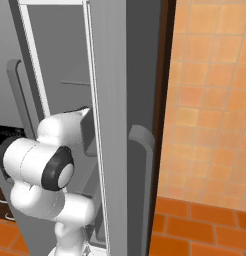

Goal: Grab a lemon wedge from the fridge and one ice cube from the ice bowl, and put them in the glass of lemonade.

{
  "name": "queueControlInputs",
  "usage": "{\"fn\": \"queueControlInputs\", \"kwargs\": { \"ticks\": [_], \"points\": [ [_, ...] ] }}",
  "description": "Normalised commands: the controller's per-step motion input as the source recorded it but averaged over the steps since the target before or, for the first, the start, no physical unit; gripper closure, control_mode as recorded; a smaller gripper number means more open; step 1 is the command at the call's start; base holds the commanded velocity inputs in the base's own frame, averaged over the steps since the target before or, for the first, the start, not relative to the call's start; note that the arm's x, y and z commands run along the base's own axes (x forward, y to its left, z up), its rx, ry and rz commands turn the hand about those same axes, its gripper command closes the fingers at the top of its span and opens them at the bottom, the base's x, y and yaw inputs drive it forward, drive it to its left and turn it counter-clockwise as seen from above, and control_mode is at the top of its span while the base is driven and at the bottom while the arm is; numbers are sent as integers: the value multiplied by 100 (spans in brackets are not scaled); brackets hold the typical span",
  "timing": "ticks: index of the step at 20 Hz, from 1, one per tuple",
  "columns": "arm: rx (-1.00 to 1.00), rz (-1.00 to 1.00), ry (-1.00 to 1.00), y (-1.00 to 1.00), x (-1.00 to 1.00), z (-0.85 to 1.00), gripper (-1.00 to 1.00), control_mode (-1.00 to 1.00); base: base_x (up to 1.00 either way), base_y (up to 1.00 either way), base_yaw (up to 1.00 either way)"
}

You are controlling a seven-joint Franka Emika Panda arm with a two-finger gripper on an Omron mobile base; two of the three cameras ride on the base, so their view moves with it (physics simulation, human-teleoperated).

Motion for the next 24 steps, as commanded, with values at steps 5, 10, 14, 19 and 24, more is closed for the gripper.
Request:
{"fn": "queueControlInputs", "kwargs": {
  "ticks": [5, 10, 14, 19, 24],
  "points": [
    [0, 0, 0, 40, -74, 45, 100, -100, 0, 0, 0],
    [0, 0, 0, 30, -85, 21, 100, -100, 0, 0, 0],
    [0, 0, 0, 30, -100, 44, 100, -100, 0, 0, 0],
    [0, 0, 0, 15, -100, 82, 100, -100, 0, 0, 0],
    [0, 0, 0, 5, -100, 99, 100, -100, 0, 0, 0]
  ]
}}
